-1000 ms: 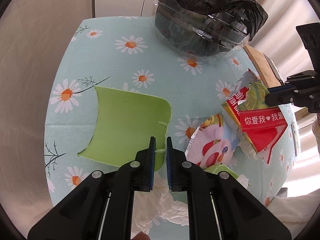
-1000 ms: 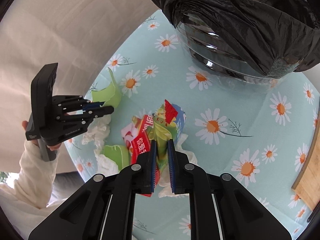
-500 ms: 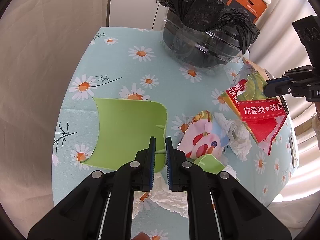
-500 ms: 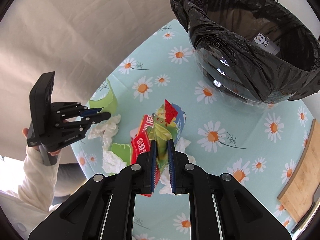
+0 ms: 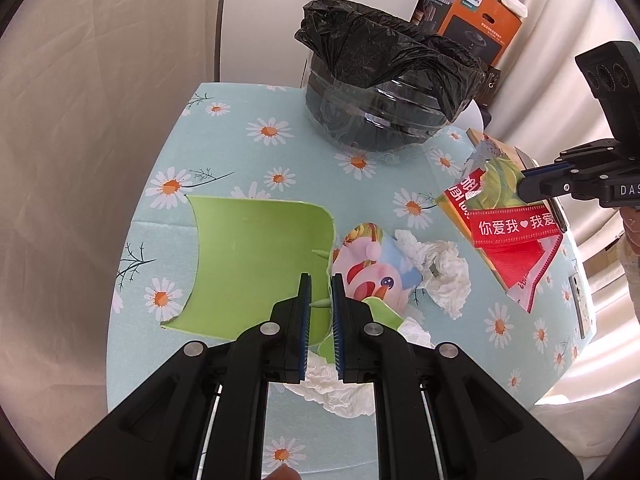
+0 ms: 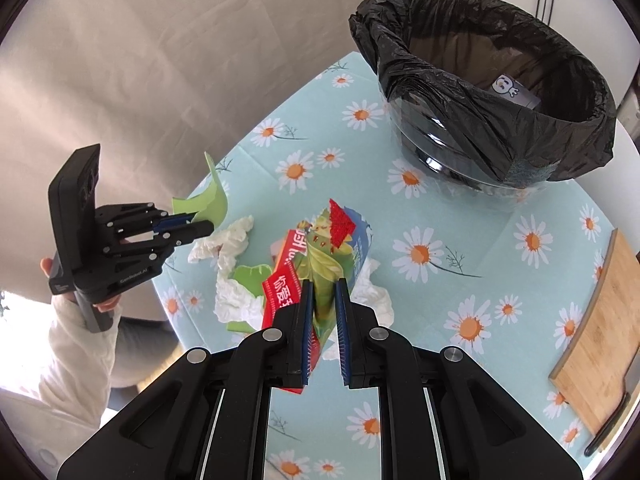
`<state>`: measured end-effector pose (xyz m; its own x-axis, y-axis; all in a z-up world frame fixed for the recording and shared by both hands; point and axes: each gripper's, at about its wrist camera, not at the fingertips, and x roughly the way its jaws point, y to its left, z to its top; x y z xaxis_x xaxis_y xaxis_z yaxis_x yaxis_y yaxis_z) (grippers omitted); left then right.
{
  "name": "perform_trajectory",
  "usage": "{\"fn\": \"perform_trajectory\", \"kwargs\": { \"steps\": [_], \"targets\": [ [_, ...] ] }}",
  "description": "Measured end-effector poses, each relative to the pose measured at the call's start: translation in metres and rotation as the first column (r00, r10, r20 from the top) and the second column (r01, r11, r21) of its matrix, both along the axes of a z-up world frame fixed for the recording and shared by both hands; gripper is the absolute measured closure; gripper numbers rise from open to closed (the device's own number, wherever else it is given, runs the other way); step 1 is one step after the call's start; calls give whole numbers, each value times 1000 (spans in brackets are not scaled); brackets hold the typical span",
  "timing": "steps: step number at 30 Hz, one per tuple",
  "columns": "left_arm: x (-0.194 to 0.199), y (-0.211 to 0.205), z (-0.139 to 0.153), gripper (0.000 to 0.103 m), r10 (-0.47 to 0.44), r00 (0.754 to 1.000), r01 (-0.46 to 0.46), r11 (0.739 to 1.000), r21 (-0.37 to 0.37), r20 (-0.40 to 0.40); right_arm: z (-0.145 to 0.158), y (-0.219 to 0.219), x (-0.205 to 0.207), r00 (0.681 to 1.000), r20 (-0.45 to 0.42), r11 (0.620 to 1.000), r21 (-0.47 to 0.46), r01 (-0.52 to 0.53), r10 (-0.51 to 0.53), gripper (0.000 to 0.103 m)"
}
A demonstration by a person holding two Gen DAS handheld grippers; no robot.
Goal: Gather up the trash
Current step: 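Grasp the red snack wrapper with the right tool and lift it, then carry the red wrapper over the bin and open the right tool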
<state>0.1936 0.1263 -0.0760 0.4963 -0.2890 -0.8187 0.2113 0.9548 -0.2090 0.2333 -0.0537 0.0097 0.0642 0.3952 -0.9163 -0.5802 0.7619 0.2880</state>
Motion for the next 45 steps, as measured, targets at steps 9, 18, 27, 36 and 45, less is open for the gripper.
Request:
{"fn": "perform_trajectory", "kwargs": {
  "steps": [9, 18, 27, 36, 45],
  "targets": [
    [-9, -17, 15, 93, -38, 999, 38, 998, 43, -6, 15, -18, -12, 998, 43, 996, 81, 35, -38, 93],
    [-5, -29, 35, 93, -78, 997, 78, 994, 76, 0, 39, -44, -9, 990, 85, 981, 168, 96, -111, 93],
    [9, -27, 68, 93, -132, 990, 130, 991, 44, 57, 66, -66, -3, 971, 151, 960, 238, 148, -188, 93],
    [39, -34, 95, 93, -202, 974, 197, 979, 55, 104, 90, -80, 10, 943, 200, 935, 290, 204, -267, 93],
    [78, -42, 119, 93, -291, 944, 283, 956, 72, 156, 110, -88, 35, 907, 245, 912, 319, 257, -342, 93]
  ]
}}
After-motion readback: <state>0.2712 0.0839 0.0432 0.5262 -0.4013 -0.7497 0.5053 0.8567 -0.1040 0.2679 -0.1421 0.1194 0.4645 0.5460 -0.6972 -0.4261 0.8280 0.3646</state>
